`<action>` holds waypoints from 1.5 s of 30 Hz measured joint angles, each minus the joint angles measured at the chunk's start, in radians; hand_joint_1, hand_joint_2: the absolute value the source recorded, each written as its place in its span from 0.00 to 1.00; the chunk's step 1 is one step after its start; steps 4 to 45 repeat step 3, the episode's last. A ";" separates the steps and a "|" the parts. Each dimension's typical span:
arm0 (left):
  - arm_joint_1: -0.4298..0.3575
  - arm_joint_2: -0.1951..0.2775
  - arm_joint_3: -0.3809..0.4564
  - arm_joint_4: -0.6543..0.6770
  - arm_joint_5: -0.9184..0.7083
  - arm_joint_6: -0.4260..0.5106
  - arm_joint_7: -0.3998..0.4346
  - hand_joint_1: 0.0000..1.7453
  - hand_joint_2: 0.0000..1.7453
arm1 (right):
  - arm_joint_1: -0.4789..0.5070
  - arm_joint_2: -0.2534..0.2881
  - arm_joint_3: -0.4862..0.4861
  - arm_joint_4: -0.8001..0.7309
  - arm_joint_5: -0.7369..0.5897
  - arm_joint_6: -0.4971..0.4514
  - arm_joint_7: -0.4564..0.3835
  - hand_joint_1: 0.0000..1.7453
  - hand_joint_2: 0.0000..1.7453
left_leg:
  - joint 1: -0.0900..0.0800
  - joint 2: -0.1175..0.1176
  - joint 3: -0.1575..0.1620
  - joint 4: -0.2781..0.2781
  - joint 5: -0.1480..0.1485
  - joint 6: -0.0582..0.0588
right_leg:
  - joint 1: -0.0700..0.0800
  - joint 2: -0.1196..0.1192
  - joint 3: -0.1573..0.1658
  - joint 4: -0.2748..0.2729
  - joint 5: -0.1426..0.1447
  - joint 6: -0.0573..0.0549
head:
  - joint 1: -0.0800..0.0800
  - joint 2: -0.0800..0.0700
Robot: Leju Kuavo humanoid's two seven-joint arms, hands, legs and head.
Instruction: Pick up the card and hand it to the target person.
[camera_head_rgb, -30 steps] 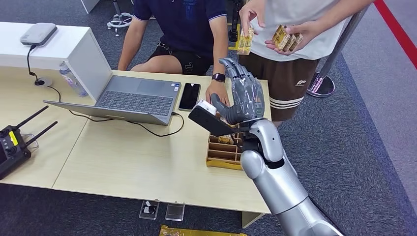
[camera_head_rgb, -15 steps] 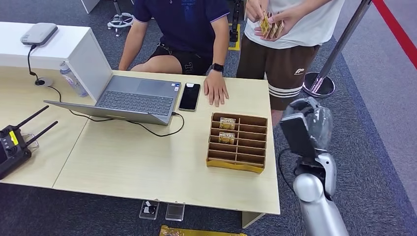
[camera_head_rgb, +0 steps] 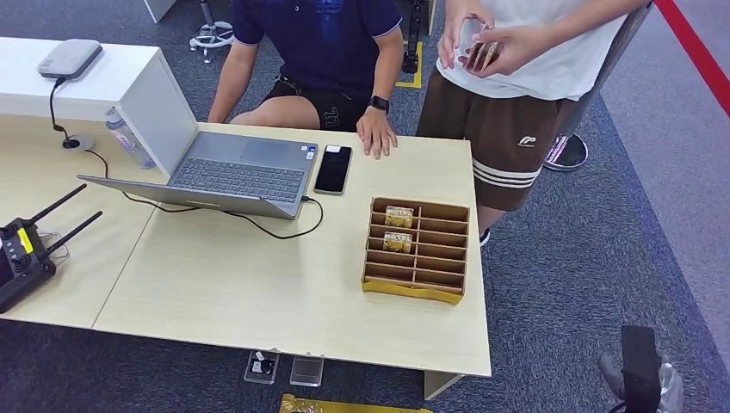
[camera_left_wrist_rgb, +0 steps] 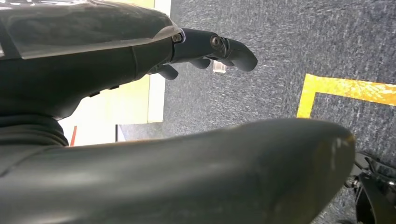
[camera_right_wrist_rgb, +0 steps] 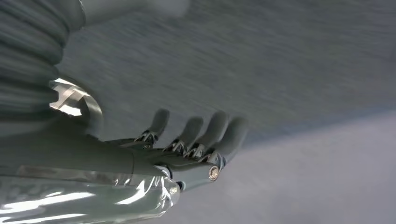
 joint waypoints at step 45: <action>0.000 0.004 -0.004 0.001 -0.004 0.003 -0.003 0.00 0.00 | 0.022 0.023 0.015 0.013 0.018 0.020 0.055 0.03 1.00 | 0.000 0.002 -0.001 0.000 -0.001 0.000 | 0.000 0.002 -0.002 0.001 0.000 0.000 | 0.000 0.000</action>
